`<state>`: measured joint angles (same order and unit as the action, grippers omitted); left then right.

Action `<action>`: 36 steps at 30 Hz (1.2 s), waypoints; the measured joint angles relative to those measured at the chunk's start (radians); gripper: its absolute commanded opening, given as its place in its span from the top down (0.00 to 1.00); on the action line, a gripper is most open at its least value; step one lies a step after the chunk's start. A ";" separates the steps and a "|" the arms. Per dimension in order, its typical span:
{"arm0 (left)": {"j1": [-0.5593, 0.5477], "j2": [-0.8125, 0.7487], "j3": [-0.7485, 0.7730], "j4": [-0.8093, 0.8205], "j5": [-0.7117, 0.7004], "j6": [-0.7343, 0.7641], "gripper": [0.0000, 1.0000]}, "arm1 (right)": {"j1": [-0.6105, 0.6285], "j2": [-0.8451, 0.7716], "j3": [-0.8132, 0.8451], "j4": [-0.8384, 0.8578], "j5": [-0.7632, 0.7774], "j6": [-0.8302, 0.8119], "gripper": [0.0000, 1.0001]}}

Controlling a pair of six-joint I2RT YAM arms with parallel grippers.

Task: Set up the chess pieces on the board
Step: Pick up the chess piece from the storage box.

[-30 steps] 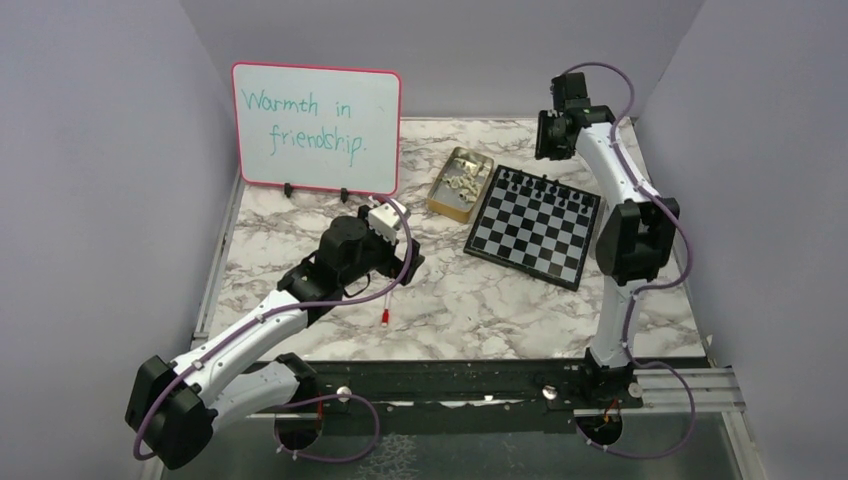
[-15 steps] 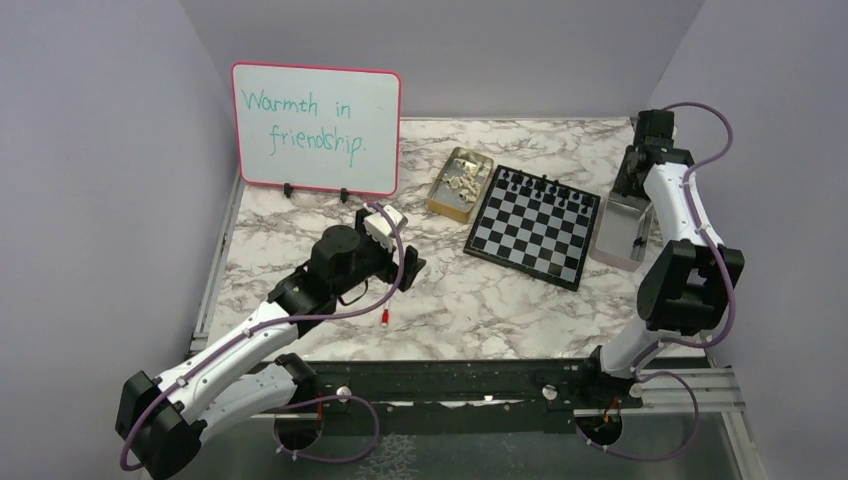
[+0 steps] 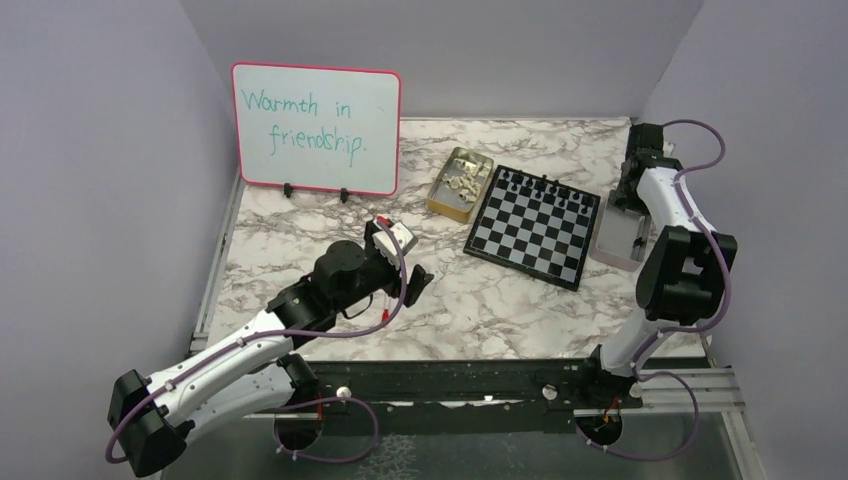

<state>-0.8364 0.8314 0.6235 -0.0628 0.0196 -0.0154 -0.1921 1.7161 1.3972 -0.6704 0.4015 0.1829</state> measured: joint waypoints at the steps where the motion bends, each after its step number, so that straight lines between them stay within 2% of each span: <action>1: -0.009 -0.003 -0.001 0.000 -0.007 0.006 0.01 | -0.002 0.023 0.004 -0.005 0.006 0.019 0.57; 10: -0.074 -0.018 -0.014 -0.014 -0.095 0.051 0.01 | -0.005 0.059 0.004 -0.025 0.022 0.161 0.57; 16: -0.120 -0.014 -0.014 -0.016 -0.103 0.068 0.01 | -0.022 0.059 -0.027 0.005 0.039 0.114 0.57; 22: -0.121 -0.013 -0.014 -0.024 -0.123 0.078 0.01 | -0.085 0.058 -0.101 0.043 -0.023 0.041 0.60; 36: -0.122 -0.007 -0.014 -0.037 -0.141 0.088 0.01 | -0.116 0.125 -0.103 0.101 -0.071 -0.009 0.61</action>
<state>-0.9581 0.8246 0.6094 -0.1001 -0.1211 0.0727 -0.3080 1.8408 1.2945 -0.5690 0.3309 0.1741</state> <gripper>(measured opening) 0.990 0.387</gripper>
